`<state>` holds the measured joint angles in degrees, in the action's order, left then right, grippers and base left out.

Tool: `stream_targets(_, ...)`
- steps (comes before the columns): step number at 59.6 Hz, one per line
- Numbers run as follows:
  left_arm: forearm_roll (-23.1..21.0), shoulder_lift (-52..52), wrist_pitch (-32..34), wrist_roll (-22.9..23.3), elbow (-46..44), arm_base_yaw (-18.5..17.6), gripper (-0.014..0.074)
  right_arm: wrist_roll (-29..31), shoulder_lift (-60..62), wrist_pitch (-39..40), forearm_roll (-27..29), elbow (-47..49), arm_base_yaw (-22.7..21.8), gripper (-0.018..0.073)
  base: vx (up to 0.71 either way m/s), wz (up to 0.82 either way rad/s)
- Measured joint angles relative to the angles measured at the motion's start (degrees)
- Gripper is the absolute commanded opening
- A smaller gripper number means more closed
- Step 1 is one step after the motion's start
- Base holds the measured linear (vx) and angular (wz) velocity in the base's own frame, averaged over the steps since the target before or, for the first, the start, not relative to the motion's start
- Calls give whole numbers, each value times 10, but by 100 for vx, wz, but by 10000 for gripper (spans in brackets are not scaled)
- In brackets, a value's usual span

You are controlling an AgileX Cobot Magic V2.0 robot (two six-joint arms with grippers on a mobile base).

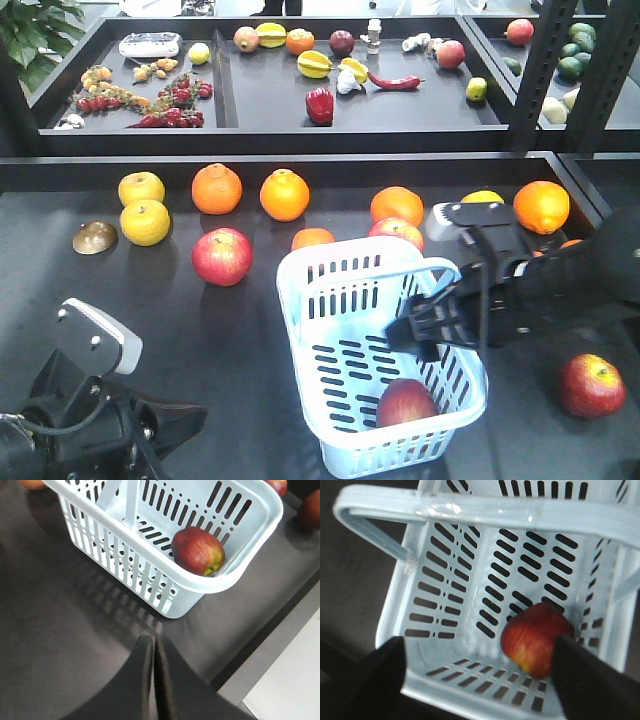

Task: Pick three apples into basket with both arms
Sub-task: 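Lift the apple with the right gripper and release it into the basket, then move the right gripper to the second red apple and grasp it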

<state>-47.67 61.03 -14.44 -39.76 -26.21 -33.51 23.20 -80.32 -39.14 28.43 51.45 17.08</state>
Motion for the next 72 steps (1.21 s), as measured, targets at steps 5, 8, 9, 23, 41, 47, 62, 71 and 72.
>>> stream_targets(5,0,0,0,0,0,0,-6,-41,43,-25,-55,0,-19,99,0,0)
stream_targets(8,0,0,0,0,0,0,-6,-75,66,-39,-97,0,-36,-20,0,0)
stream_targets(9,0,0,0,0,0,0,-6,-85,72,-43,-110,0,-41,-16,0,0)
stream_targets(23,0,0,0,0,0,0,-6,-228,102,-79,-279,0,-159,44,0,0)
stream_targets(41,0,0,0,0,0,0,-6,-154,-24,-119,-253,82,-280,538,0,0)
stream_targets(47,0,0,1,0,0,0,-6,-149,-95,-155,-250,131,-296,715,0,0)
stream_targets(62,0,0,7,0,0,0,-6,-147,-222,-196,-251,216,-302,706,0,0)
stream_targets(71,0,0,8,0,0,0,-6,-153,-267,-195,-252,232,-302,686,0,0)
stream_targets(72,0,0,9,0,0,0,-6,-154,-271,-194,-252,232,-302,685,0,0)
